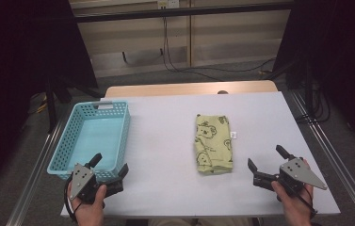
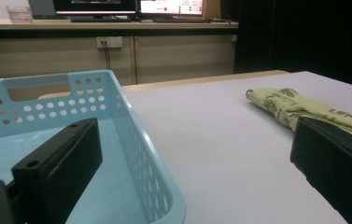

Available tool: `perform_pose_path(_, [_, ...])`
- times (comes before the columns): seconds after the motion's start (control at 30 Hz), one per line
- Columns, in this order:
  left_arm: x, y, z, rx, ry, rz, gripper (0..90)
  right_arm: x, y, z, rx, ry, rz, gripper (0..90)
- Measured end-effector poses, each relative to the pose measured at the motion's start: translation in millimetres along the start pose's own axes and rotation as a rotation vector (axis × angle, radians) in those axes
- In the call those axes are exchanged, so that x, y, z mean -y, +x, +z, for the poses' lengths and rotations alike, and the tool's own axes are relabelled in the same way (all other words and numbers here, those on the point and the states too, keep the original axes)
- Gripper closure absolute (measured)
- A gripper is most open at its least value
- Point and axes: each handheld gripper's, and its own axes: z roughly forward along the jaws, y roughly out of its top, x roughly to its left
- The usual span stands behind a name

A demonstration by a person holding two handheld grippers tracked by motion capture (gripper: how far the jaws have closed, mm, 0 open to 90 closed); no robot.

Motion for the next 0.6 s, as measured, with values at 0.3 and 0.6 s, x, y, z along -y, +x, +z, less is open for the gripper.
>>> perform_pose_path(0.3, [-2.2,0.5,1.2,0.003,0.021,0.008,2.6,1.3,1.0,2.3,-0.029,0.02,0.002,1.0])
perform_pose_path(0.6, [-2.8,-0.3,4.0,0.02,0.051,0.01,3.5,2.5,1.9,5.0,-0.074,0.046,0.01,1.6])
